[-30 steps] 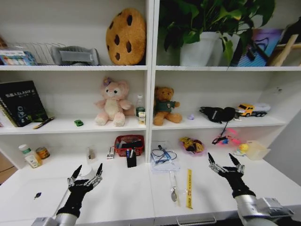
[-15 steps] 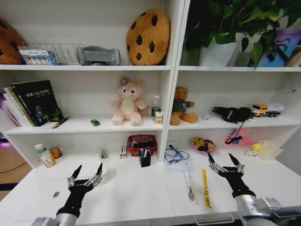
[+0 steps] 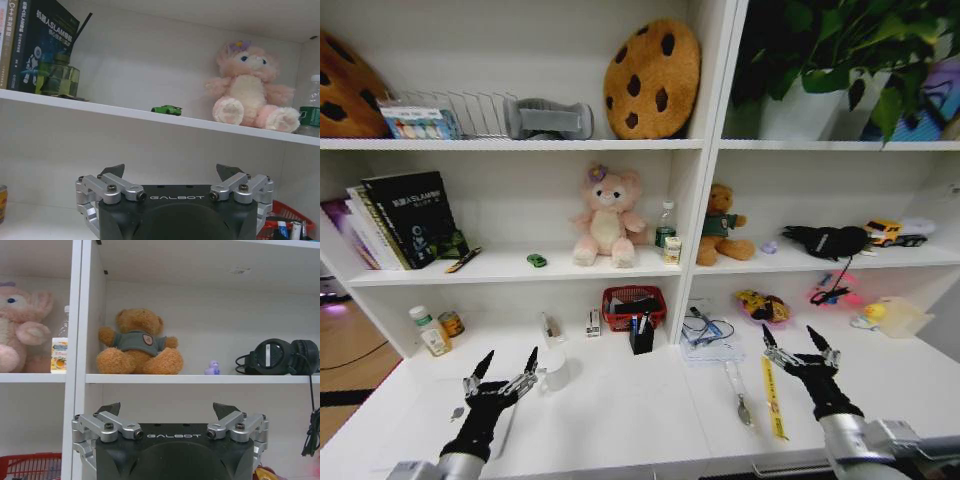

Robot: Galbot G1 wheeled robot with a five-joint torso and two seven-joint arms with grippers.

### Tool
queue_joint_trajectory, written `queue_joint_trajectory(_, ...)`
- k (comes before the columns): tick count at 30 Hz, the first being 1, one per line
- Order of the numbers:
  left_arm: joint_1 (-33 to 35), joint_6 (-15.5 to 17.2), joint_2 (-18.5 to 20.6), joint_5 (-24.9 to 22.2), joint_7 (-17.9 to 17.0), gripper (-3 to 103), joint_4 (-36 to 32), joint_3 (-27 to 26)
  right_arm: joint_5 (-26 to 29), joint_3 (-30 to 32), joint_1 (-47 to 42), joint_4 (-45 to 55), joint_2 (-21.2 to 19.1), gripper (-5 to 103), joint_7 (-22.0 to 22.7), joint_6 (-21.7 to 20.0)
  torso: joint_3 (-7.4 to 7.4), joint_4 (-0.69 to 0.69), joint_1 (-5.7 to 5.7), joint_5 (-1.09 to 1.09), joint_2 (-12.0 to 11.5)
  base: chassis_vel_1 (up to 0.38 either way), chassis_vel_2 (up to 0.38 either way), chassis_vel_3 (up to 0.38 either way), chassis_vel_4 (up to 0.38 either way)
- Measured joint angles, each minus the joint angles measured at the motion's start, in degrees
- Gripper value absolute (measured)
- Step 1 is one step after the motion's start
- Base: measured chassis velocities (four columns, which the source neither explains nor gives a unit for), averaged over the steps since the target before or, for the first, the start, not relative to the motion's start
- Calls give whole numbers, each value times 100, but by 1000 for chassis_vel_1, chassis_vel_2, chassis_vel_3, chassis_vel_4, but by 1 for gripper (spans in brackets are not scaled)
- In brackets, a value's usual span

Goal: Organize the objects on the table.

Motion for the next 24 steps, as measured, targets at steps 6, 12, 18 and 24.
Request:
queue_joint_trajectory(6, 0, 0, 0, 0, 0, 100, 0, 0, 0, 0, -1, 0, 0, 100, 1, 0, 0, -2, 0, 1, 0, 108, 91, -104, -105)
queue_joint_trajectory(12, 0, 0, 0, 0, 0, 100, 0, 0, 0, 0, 0, 0, 0, 100, 0, 0, 0, 0, 0, 2, 0, 107, 90, -110, -96)
queue_joint_trajectory(18, 0, 0, 0, 0, 0, 100, 0, 0, 0, 0, 0, 1, 0, 100, 0, 0, 0, 0, 0, 2, 0, 103, 127, -112, -111)
queue_joint_trajectory(24, 0, 0, 0, 0, 0, 100, 0, 0, 0, 1, 0, 1, 0, 100, 0, 0, 0, -1, 0, 2, 0, 109, 105, -121, -110)
